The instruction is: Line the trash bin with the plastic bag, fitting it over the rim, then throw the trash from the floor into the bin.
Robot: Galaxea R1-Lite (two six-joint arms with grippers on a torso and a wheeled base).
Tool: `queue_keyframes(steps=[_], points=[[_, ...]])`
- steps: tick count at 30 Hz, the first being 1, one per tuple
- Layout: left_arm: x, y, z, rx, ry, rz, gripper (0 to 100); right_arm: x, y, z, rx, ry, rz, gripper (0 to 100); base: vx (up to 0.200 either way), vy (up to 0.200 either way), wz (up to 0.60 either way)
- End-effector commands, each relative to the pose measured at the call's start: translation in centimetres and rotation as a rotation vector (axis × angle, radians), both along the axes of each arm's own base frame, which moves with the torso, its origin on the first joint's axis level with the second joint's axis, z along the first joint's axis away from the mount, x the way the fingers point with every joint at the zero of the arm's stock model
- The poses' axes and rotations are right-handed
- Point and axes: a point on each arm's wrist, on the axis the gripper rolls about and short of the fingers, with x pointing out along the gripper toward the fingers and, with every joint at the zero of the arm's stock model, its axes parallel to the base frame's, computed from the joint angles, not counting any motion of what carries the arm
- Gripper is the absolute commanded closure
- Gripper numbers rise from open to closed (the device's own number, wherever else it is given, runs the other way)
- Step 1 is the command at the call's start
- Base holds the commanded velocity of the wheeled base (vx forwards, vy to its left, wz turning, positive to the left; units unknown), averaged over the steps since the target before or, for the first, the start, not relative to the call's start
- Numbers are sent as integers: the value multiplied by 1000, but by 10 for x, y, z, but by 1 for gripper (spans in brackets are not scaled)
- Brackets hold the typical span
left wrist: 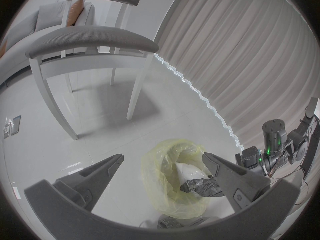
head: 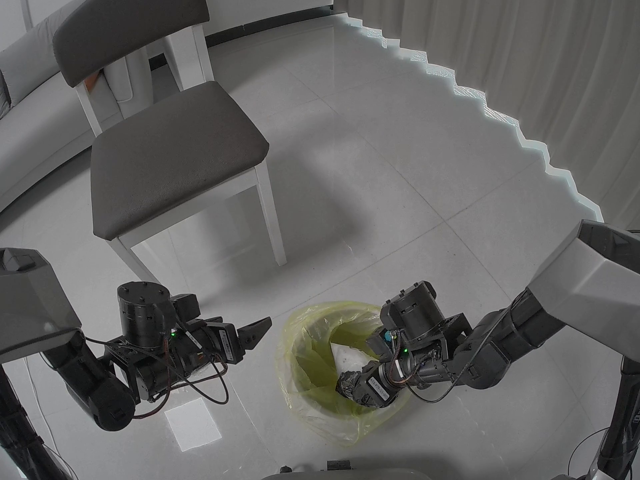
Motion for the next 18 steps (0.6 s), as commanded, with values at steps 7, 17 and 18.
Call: queue_keyframes(steps=[7, 17, 18], points=[[1, 0, -13, 16, 42, 1, 0, 28, 18, 3, 49, -53, 0, 100, 0, 0, 0], [-7, 8, -10, 6, 21, 13, 0, 35, 23, -29, 12, -5, -3, 100, 0, 0, 0], [-7, 9, -11, 6, 21, 17, 0, 33, 22, -29, 8, 0, -3, 100, 0, 0, 0]])
